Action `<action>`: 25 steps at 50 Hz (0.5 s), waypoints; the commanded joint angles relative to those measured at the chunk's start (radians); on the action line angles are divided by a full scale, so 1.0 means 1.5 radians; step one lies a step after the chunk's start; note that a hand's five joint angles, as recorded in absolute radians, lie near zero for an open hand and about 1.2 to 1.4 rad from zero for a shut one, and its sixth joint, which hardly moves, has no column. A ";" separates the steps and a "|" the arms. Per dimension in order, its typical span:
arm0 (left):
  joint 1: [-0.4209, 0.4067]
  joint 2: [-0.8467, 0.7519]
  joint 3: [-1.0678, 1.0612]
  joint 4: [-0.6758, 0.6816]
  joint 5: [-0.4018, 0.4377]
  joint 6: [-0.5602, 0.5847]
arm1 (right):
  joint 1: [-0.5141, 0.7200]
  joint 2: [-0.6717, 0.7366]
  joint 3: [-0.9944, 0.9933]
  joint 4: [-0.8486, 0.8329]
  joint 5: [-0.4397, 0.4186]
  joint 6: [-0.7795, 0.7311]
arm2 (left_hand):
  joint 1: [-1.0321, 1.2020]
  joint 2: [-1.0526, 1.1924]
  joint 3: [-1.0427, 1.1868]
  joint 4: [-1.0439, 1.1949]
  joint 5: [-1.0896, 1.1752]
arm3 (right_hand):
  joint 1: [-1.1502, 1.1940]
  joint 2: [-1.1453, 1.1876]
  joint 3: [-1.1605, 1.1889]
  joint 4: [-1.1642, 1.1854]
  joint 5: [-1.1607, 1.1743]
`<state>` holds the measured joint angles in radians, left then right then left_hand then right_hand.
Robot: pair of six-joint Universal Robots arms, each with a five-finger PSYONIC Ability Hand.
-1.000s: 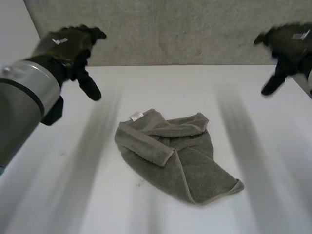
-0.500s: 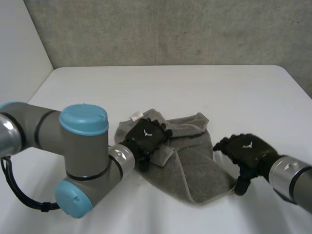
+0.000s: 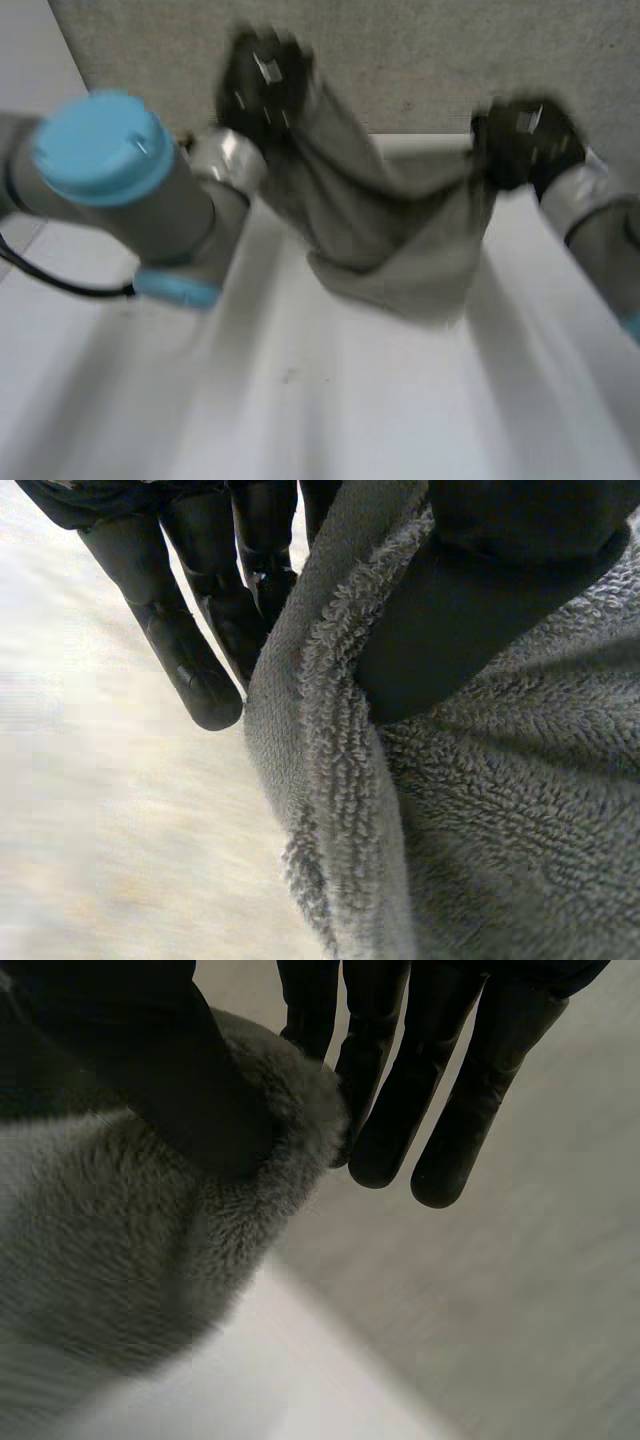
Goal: Fold the laundry
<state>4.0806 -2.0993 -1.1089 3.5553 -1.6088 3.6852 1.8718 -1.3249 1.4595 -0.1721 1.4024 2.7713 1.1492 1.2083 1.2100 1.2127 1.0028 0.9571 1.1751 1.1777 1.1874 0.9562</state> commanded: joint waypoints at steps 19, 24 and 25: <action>0.105 0.118 -0.357 0.017 -0.059 -0.231 | 0.148 0.029 0.123 0.060 0.008 -0.073 | 0.165 0.125 0.124 0.122 0.146 | 0.293 0.147 0.146 0.139 0.177; 0.119 0.122 -0.470 0.000 -0.056 -0.208 | 0.153 0.092 0.141 0.159 -0.033 -0.075 | 0.025 -0.014 -0.016 -0.017 0.006 | 0.013 -0.132 -0.134 -0.140 -0.103; 0.120 0.122 -0.471 0.000 -0.056 -0.208 | 0.153 0.092 0.141 0.160 -0.033 -0.075 | 0.024 -0.015 -0.017 -0.018 0.005 | 0.012 -0.134 -0.135 -0.142 -0.104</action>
<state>4.2425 -1.9190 -1.6795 3.5751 -1.6956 3.3412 2.0984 -1.2586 1.6520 -0.0532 1.4032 2.6610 1.1590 1.1942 1.1943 1.1953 1.0077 0.9506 1.1448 1.1503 1.1562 0.9533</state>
